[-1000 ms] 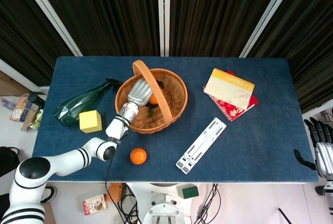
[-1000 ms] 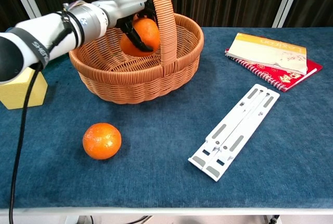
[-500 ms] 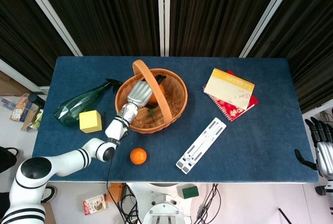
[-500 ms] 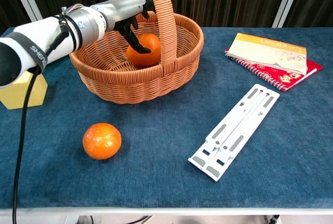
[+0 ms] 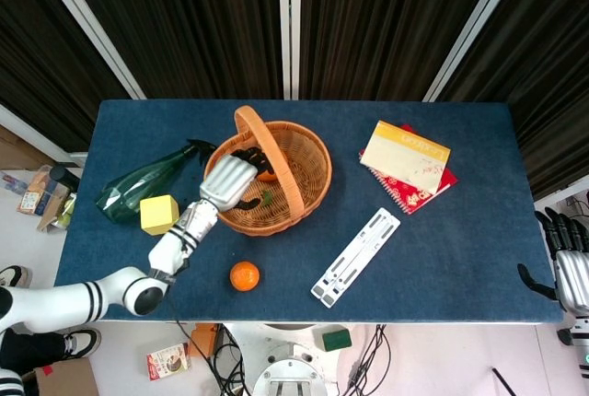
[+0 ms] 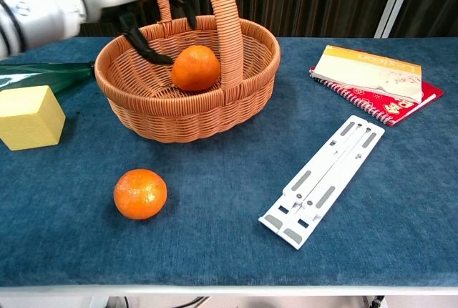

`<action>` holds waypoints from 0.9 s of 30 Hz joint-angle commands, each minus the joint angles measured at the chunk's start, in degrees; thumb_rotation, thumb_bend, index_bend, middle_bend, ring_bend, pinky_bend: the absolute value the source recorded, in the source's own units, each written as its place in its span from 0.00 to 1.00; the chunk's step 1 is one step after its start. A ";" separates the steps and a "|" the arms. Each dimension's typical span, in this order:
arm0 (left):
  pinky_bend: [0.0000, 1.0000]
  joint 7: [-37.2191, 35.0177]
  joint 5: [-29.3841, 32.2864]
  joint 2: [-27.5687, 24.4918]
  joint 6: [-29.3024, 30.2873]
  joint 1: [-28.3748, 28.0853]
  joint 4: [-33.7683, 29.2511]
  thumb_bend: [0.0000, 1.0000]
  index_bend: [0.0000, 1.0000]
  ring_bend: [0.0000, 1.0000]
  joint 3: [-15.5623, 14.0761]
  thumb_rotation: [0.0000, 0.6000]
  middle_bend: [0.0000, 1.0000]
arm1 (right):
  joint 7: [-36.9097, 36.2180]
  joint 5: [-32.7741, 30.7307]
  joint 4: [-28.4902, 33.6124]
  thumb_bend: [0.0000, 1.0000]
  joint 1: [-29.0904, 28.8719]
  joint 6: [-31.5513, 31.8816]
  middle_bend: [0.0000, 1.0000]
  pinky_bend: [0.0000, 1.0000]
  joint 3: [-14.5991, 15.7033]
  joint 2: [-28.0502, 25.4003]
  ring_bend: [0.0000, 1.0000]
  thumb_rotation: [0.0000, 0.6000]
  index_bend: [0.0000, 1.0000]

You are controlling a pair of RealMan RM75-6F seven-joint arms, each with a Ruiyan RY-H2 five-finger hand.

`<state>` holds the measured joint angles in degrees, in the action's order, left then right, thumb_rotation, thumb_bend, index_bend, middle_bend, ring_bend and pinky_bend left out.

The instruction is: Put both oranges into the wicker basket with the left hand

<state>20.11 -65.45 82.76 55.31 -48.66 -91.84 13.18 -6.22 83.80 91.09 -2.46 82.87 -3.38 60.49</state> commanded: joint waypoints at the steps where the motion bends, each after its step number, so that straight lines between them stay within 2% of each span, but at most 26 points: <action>1: 0.31 4.12 -0.73 -8.85 6.77 6.50 -10.43 0.18 0.36 0.18 -4.14 1.00 0.27 | 0.08 0.06 0.08 0.31 0.01 0.06 0.00 0.00 0.03 0.00 0.00 1.00 0.00; 4: 0.32 2.43 -3.53 -12.62 11.74 11.52 -14.60 0.18 0.36 0.18 -7.26 1.00 0.28 | -0.04 0.06 0.14 0.31 0.10 0.25 0.00 0.00 0.00 -0.06 0.00 1.00 0.00; 7: 0.36 -0.94 -9.54 -14.52 17.29 17.00 -15.29 0.18 0.37 0.23 -11.49 1.00 0.32 | -0.27 0.12 0.19 0.31 0.20 0.52 0.00 0.00 -0.05 -0.15 0.00 1.00 0.00; 12: 0.41 -5.59 -18.90 -12.65 23.04 23.91 -10.77 0.18 0.39 0.29 -18.38 1.00 0.38 | -0.40 0.42 0.28 0.31 0.35 0.78 0.00 0.00 0.11 -0.23 0.00 1.00 0.00; 16: 0.42 -6.51 -24.74 -9.46 24.88 26.99 -7.34 0.19 0.40 0.29 -22.00 1.00 0.38 | -0.42 0.59 0.34 0.31 0.50 1.14 0.00 0.00 0.13 -0.22 0.00 1.00 0.00; 22: 0.43 -8.76 -27.12 -4.55 20.59 27.46 -4.27 0.19 0.38 0.29 -23.90 1.00 0.38 | -0.43 0.74 0.29 0.31 0.43 0.91 0.00 0.00 0.27 -0.21 0.00 1.00 0.00; 27: 0.39 -10.09 -28.21 0.21 18.51 26.39 -0.80 0.19 0.27 0.23 -21.72 1.00 0.27 | -0.88 0.92 0.27 0.31 0.63 1.34 0.00 0.00 0.28 -0.37 0.00 1.00 0.00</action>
<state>10.60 -92.98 81.36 74.63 -21.83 -94.11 -9.47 -7.09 84.71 91.36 -1.85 84.19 -3.10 60.14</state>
